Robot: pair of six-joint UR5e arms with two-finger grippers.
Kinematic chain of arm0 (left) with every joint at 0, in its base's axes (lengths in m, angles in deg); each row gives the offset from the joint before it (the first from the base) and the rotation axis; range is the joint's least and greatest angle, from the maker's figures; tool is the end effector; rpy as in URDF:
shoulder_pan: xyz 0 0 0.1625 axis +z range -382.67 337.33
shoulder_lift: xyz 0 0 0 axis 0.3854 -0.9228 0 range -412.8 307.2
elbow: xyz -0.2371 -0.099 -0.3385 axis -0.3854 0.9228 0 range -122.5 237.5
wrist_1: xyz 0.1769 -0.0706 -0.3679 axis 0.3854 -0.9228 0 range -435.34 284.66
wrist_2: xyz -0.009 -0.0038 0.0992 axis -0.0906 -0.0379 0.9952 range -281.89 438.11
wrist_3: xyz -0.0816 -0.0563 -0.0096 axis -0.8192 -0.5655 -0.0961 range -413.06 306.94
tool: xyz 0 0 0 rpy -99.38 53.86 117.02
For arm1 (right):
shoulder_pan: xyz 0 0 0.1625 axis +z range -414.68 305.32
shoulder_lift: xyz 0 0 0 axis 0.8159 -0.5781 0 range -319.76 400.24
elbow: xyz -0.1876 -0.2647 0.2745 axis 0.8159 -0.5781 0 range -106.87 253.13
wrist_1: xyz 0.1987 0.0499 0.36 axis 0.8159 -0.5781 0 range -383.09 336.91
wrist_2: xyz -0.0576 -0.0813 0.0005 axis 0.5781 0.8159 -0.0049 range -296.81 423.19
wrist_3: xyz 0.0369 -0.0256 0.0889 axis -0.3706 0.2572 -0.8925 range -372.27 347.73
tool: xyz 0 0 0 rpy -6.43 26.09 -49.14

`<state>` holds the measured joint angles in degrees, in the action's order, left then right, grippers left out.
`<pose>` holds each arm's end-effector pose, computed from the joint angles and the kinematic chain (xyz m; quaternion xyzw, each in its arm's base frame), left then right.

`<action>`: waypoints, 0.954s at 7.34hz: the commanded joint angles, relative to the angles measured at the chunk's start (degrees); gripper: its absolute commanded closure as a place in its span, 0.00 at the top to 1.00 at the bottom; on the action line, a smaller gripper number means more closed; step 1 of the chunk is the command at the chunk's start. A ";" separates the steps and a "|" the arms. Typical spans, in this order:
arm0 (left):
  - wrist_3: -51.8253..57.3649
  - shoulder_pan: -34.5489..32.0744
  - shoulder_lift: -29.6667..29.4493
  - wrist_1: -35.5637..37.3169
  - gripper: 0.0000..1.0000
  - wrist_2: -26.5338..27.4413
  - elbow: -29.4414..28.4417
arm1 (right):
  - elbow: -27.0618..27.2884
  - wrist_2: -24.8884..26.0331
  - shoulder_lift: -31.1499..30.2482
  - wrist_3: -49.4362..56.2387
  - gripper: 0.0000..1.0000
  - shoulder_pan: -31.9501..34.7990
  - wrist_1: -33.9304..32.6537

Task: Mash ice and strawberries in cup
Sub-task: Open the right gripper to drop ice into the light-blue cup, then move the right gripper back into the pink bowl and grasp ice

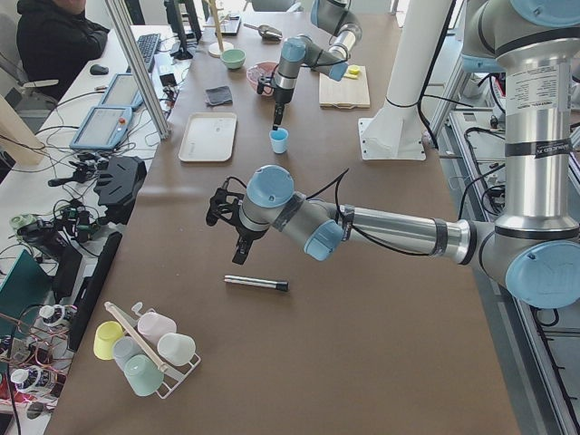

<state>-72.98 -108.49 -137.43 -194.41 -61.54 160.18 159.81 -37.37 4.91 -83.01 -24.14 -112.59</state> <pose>-0.0232 -0.4707 0.5284 0.1939 0.4492 0.0118 0.8721 -0.5705 -0.4701 0.0841 0.1082 -0.4297 0.0481 0.8952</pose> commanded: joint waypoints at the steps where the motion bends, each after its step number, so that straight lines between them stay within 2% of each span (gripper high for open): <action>1: 0.15 0.04 -0.53 -0.02 0.98 -0.01 -0.64 | 15.10 -12.58 -12.05 9.24 0.82 8.27 -2.78; 2: 0.15 0.04 -0.53 -0.02 0.98 -0.01 -0.65 | 20.41 -14.12 -18.83 14.36 0.82 10.31 -2.61; 3: 0.06 0.04 -0.36 -0.11 0.98 -0.01 -0.38 | 21.77 -14.57 -22.47 17.80 0.82 11.63 -2.43; 4: -0.02 -0.04 -0.01 -0.20 0.98 -0.01 0.14 | 21.95 -14.84 -26.07 28.19 0.82 12.69 -2.00; 5: -0.02 -0.04 -0.01 -0.20 0.98 -0.01 0.32 | 23.43 -15.89 -29.50 33.86 0.82 14.09 -1.90; 6: -0.02 -0.04 0.08 -0.20 0.98 -0.01 0.50 | 23.36 -17.20 -31.97 34.36 0.82 15.06 -0.95; 7: -0.02 -0.04 0.08 -0.81 0.98 -0.01 0.06 | 21.36 -17.74 -35.91 34.27 0.85 15.42 7.42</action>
<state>-73.00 -108.53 -137.40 -194.76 -61.55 160.45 182.47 -54.12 -26.58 -50.03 -9.54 -111.81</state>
